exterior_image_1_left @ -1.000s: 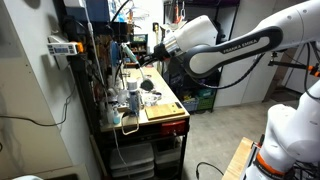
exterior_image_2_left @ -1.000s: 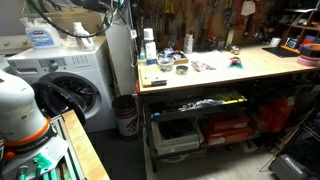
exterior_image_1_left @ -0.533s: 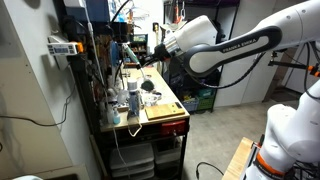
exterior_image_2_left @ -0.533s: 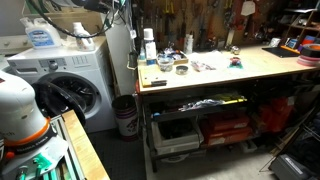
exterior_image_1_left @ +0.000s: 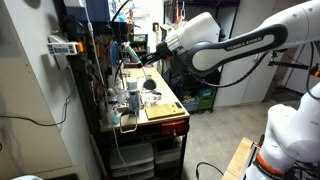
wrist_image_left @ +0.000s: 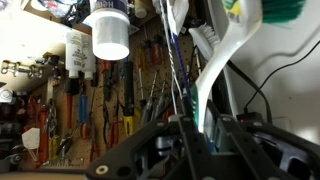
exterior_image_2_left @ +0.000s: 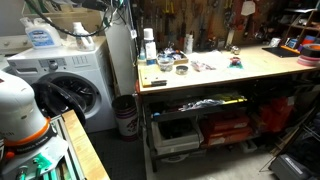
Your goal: Hang the cleaning brush on the wire
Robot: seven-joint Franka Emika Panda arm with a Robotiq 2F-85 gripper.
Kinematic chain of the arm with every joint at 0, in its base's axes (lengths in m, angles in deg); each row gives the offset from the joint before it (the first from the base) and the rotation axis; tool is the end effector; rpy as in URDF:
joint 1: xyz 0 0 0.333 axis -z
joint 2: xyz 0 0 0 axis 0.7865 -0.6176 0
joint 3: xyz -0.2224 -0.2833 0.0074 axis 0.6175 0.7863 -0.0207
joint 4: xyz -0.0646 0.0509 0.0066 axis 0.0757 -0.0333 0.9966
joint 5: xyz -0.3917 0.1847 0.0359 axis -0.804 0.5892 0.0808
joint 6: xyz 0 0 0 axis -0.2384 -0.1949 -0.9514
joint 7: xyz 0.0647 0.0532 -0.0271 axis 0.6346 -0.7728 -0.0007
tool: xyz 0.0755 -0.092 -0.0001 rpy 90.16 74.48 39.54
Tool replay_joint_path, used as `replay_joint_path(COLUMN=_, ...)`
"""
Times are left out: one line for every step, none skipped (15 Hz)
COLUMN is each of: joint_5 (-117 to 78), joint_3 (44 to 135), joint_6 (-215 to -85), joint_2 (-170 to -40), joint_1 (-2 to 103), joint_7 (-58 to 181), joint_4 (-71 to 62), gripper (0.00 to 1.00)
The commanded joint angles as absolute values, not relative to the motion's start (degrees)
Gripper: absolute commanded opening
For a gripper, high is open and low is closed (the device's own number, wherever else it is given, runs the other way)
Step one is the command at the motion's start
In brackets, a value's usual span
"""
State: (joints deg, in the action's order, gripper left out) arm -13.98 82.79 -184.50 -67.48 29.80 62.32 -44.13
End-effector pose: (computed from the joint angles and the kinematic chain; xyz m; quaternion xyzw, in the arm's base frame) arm 0.4735 0.2184 0.6373 -0.8622 -0.1304 -0.4710 0.1334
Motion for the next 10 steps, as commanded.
replay_joint_path(joint_5=-11.98, joint_3=80.73, joint_6=-182.02, joint_2=-66.32, joint_1=32.34, joint_7=59.97, joint_4=-45.13, gripper=0.04)
replay_joint_path(joint_5=-11.73, joint_3=80.69, joint_6=-181.85, joint_2=-66.45, joint_1=32.49, joint_7=59.74, joint_4=-45.07, gripper=0.04)
replay_joint_path(joint_5=-11.59, joint_3=80.61, joint_6=-181.81, joint_2=-66.52, joint_1=32.68, joint_7=59.64, joint_4=-45.04, gripper=0.04)
replay_joint_path(joint_5=-11.52, joint_3=80.5, joint_6=-181.74, joint_2=-66.6, joint_1=32.89, joint_7=59.54, joint_4=-45.01, gripper=0.04)
replay_joint_path(joint_5=-11.51, joint_3=80.42, joint_6=-181.57, joint_2=-66.65, joint_1=33.08, joint_7=59.36, joint_4=-44.98, gripper=0.04)
replay_joint_path(joint_5=-11.53, joint_3=80.31, joint_6=-181.5, joint_2=-66.72, joint_1=33.32, joint_7=59.29, joint_4=-45.0, gripper=0.04)
replay_joint_path(joint_5=-11.88, joint_3=79.95, joint_6=-181.36, joint_2=-66.77, joint_1=33.9, joint_7=59.55, joint_4=-45.01, gripper=0.33)
replay_joint_path(joint_5=-11.99, joint_3=79.77, joint_6=-181.27, joint_2=-66.76, joint_1=34.23, joint_7=59.69, joint_4=-45.06, gripper=0.43)
replay_joint_path(joint_5=-11.83, joint_3=79.73, joint_6=-180.87, joint_2=-66.66, joint_1=34.26, joint_7=59.56, joint_4=-45.13, gripper=0.49)
replay_joint_path(joint_5=-11.87, joint_3=79.55, joint_6=-180.46, joint_2=-66.56, joint_1=34.52, joint_7=59.57, joint_4=-45.17, gripper=0.58)
